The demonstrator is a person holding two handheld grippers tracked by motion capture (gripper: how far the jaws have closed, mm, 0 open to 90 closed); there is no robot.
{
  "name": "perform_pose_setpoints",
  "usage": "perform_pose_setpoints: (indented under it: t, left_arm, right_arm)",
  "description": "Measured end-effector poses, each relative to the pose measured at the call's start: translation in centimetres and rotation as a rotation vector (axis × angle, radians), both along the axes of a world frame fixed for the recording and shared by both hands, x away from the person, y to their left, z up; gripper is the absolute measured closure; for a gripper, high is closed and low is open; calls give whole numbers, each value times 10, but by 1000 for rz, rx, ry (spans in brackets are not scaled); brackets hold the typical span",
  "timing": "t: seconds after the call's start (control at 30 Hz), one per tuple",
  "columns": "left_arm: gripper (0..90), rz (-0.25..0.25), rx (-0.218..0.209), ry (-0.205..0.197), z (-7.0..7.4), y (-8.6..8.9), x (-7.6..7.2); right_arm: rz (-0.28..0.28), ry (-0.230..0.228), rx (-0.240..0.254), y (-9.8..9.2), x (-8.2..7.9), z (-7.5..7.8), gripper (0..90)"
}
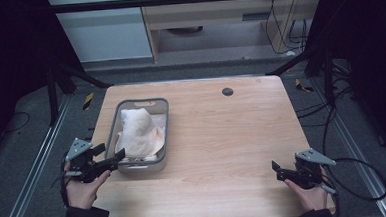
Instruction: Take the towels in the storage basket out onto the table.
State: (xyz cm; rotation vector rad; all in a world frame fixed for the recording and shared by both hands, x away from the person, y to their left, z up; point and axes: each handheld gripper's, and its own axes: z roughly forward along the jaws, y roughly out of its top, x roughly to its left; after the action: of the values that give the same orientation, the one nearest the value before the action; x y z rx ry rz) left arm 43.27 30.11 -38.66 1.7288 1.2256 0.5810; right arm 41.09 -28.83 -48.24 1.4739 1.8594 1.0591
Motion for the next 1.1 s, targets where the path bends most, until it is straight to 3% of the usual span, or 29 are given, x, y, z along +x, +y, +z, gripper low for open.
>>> perform_pose_setpoints:
  t: [0.73, 1.1]
  left_arm:
    - [198, -29, 29, 24, 13, -10, 29]
    - [194, -41, 54, 64, 13, -20, 45]
  right_arm:
    - [12, 5, 6, 2, 0, 1, 90]
    - [16, 12, 5, 2, 0, 1, 90]
